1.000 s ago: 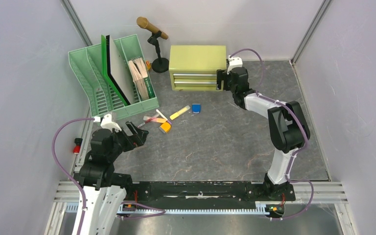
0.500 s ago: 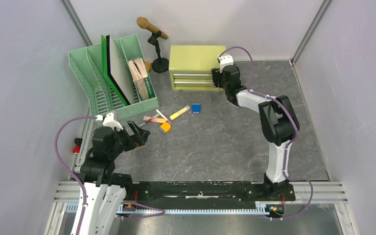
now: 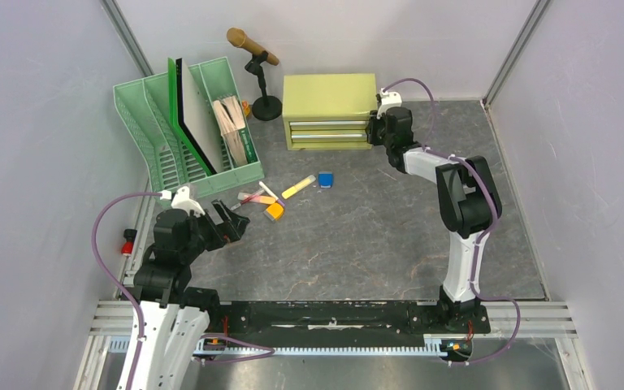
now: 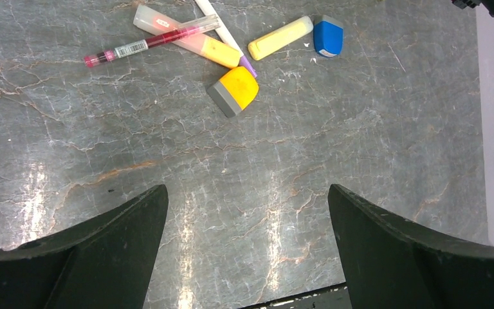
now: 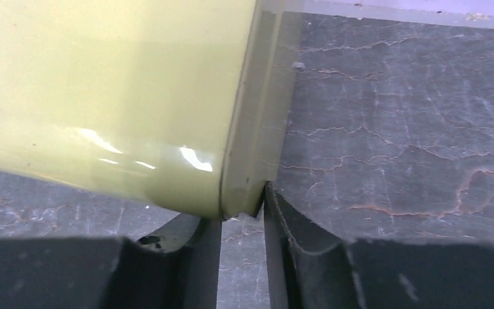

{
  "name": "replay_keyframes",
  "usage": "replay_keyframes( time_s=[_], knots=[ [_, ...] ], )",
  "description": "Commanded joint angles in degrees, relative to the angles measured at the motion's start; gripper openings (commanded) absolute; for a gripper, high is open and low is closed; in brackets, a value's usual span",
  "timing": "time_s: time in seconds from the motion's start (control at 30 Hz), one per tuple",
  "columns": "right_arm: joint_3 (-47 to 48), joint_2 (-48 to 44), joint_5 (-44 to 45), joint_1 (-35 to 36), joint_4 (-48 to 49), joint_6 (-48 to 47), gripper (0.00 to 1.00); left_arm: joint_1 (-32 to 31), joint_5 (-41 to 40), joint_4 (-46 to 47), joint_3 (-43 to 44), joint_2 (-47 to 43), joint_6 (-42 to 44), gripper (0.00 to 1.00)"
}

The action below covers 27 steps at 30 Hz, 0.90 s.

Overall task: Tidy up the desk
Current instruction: Move the storage box to the center of the board.

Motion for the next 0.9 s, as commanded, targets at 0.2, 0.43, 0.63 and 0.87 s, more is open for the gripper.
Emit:
replay_keyframes(
  time_s=[0.2,0.43,0.63,0.87],
  knots=[
    [-1.91,-4.95,0.98,-1.04,5.81,-3.78,0.00,0.37,1.05,1.40,1.68,0.27,0.78,1.00],
    [-10.06,-12.64,-0.43,-2.00,6.64,-2.97,0.00,0.66,1.13,1.39,1.64,0.10,0.78,1.00],
    [-15.84,-18.45,-5.98,-4.09,6.49,-1.46,0.00,0.64,1.45,1.49,1.67,0.18,0.81,1.00],
    [-20.47,-22.91,-6.81,-5.69,5.16,-0.59,0.43,0.66,1.92,1.57,1.67,0.09,0.91,1.00]
  ],
)
